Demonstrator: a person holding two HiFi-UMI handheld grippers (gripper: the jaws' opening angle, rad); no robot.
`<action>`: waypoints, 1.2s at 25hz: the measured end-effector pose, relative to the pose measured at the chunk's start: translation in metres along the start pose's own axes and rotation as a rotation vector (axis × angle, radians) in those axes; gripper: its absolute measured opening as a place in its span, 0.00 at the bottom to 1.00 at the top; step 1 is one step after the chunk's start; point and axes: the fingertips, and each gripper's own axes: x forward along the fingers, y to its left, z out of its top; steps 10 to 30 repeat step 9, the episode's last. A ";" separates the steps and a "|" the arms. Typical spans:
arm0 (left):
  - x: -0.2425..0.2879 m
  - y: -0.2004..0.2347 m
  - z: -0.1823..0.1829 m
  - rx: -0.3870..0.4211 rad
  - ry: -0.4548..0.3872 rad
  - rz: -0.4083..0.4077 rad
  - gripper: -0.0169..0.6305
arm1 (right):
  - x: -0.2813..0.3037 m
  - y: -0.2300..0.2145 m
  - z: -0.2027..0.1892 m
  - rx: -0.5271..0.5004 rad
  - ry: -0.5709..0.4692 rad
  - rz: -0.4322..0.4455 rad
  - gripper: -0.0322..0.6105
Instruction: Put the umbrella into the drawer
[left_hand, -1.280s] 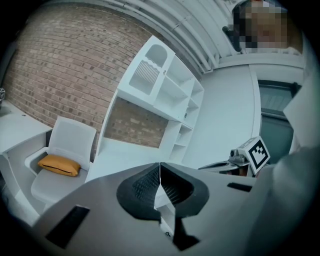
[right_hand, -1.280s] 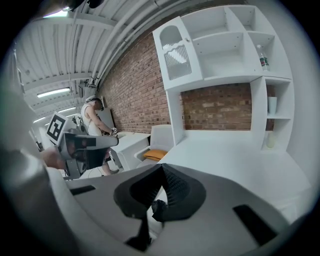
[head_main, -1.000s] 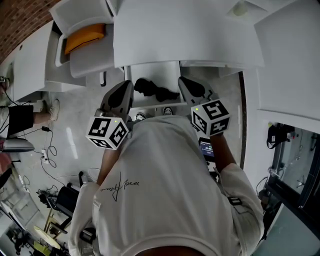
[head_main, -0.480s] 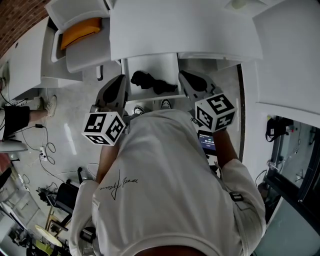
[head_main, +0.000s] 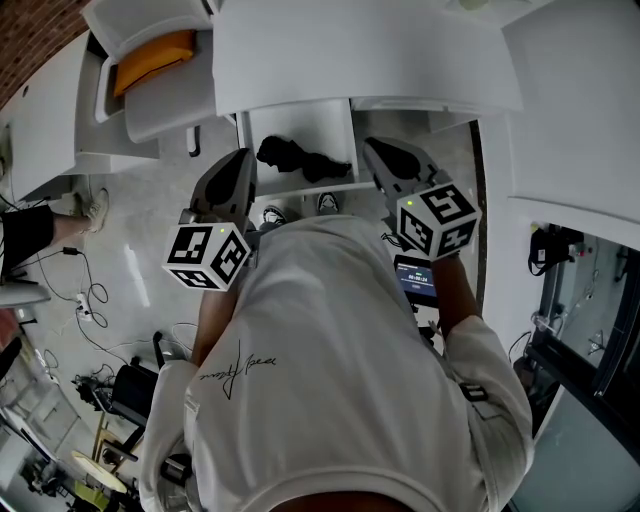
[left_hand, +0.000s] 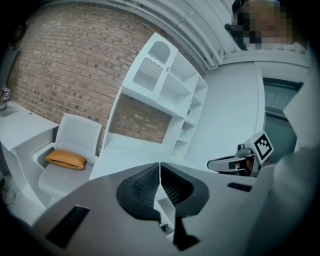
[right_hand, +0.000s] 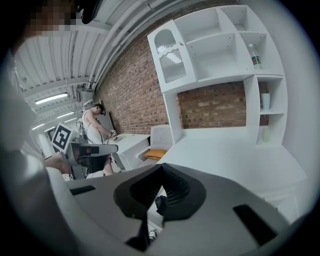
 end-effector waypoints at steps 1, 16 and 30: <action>0.000 0.000 0.000 -0.001 0.001 -0.001 0.05 | 0.000 -0.001 0.000 0.001 0.000 -0.002 0.09; 0.000 0.002 0.001 -0.007 -0.009 0.002 0.05 | -0.002 0.003 0.002 -0.005 0.002 0.013 0.09; 0.000 0.002 0.001 -0.007 -0.009 0.002 0.05 | -0.002 0.003 0.002 -0.005 0.002 0.013 0.09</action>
